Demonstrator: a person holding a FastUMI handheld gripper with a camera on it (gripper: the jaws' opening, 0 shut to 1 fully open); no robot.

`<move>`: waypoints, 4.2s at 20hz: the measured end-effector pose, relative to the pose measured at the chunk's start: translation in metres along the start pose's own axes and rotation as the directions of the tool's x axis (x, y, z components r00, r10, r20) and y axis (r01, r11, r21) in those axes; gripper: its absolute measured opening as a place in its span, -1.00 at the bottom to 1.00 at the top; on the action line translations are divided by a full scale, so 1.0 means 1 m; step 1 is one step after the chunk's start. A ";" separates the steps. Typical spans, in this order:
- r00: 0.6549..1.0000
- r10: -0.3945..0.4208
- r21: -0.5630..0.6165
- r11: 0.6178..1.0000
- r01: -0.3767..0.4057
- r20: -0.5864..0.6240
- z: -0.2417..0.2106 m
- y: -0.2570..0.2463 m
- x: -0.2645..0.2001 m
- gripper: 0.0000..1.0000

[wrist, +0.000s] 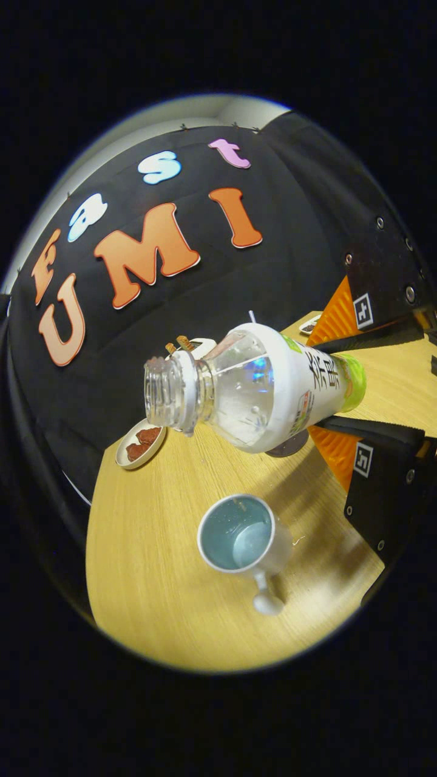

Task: Take the bottle from table, then pour the juice into the cup, finally place the bottle on the coaster

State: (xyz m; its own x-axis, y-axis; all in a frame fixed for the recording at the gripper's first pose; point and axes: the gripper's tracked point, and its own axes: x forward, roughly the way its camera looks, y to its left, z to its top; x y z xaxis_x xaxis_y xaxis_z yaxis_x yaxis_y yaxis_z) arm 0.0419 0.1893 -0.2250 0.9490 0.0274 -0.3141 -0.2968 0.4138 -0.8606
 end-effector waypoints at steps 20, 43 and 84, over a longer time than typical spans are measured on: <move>0.989 -0.106 -0.499 0.855 0.143 0.102 0.003 -0.016 0.023 0.06; 0.985 -0.089 -0.655 0.738 0.164 0.147 0.014 -0.027 0.032 0.06; 0.985 -0.037 -0.811 0.563 0.160 0.169 0.034 -0.041 0.035 0.05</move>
State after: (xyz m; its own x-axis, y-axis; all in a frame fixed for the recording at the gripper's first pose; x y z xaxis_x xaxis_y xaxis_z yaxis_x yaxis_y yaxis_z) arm 0.0906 0.2046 -0.1868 0.9636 0.1652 -0.2102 -0.1019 -0.5002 -0.8599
